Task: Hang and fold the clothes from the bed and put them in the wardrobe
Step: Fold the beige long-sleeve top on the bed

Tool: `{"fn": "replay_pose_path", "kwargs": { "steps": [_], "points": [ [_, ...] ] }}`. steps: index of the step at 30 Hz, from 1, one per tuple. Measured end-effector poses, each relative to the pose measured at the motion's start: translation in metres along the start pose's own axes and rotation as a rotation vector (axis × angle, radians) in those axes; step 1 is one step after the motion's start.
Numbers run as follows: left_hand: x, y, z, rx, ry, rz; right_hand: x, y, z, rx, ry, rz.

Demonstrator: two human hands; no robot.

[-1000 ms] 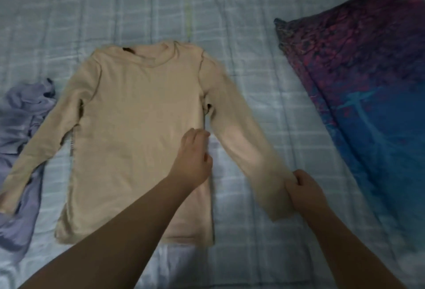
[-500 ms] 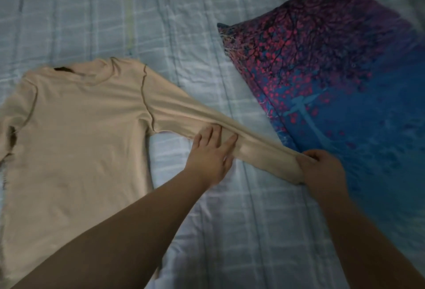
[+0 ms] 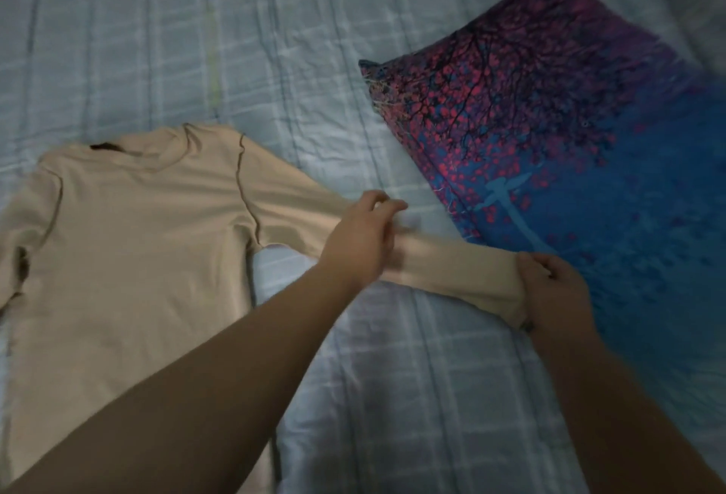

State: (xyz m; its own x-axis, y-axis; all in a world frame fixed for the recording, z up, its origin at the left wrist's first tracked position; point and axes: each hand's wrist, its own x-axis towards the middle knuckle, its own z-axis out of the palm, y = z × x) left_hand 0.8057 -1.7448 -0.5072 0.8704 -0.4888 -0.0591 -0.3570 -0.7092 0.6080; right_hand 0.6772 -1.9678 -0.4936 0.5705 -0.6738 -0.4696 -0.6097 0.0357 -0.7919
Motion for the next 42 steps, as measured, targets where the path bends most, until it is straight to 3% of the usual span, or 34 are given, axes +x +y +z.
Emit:
{"fn": "replay_pose_path", "kwargs": {
  "steps": [4, 8, 11, 14, 18, 20, 26, 31, 36, 42],
  "points": [
    [0.056, 0.001, 0.003, 0.187, -0.436, -0.136, 0.007, 0.000, -0.008, 0.004, -0.137, 0.060],
    [0.065, 0.002, 0.003, 0.322, -0.586, -0.119, 0.007, 0.000, -0.020, 0.113, -0.264, 0.134],
    [0.057, -0.001, -0.002, 0.233, -0.458, -0.104, 0.004, 0.006, -0.022, -0.034, -0.269, 0.075],
    [0.053, 0.002, 0.003, 0.097, -0.174, -0.054, 0.000, 0.009, -0.017, -0.237, -0.084, -0.028],
    [0.055, 0.015, 0.017, 0.025, -0.036, -0.090, -0.013, -0.004, -0.005, -0.062, 0.280, -0.146],
    [0.057, 0.022, 0.023, 0.030, -0.027, -0.114, -0.014, -0.008, -0.006, -0.046, 0.363, -0.190],
    [0.057, 0.026, 0.039, 0.122, 0.099, -0.124, 0.005, -0.003, -0.020, -0.370, 0.264, -0.227],
    [0.054, 0.020, 0.064, 0.184, 0.036, -0.149, 0.016, 0.009, -0.025, -0.472, 0.208, -0.194],
    [0.049, 0.014, 0.058, 0.002, -0.026, -0.166, 0.009, -0.007, -0.020, -0.382, 0.256, -0.183],
    [0.012, -0.008, -0.015, -0.158, 0.112, -0.140, -0.047, -0.067, 0.026, -0.159, 0.269, -0.279]
  ]
}}
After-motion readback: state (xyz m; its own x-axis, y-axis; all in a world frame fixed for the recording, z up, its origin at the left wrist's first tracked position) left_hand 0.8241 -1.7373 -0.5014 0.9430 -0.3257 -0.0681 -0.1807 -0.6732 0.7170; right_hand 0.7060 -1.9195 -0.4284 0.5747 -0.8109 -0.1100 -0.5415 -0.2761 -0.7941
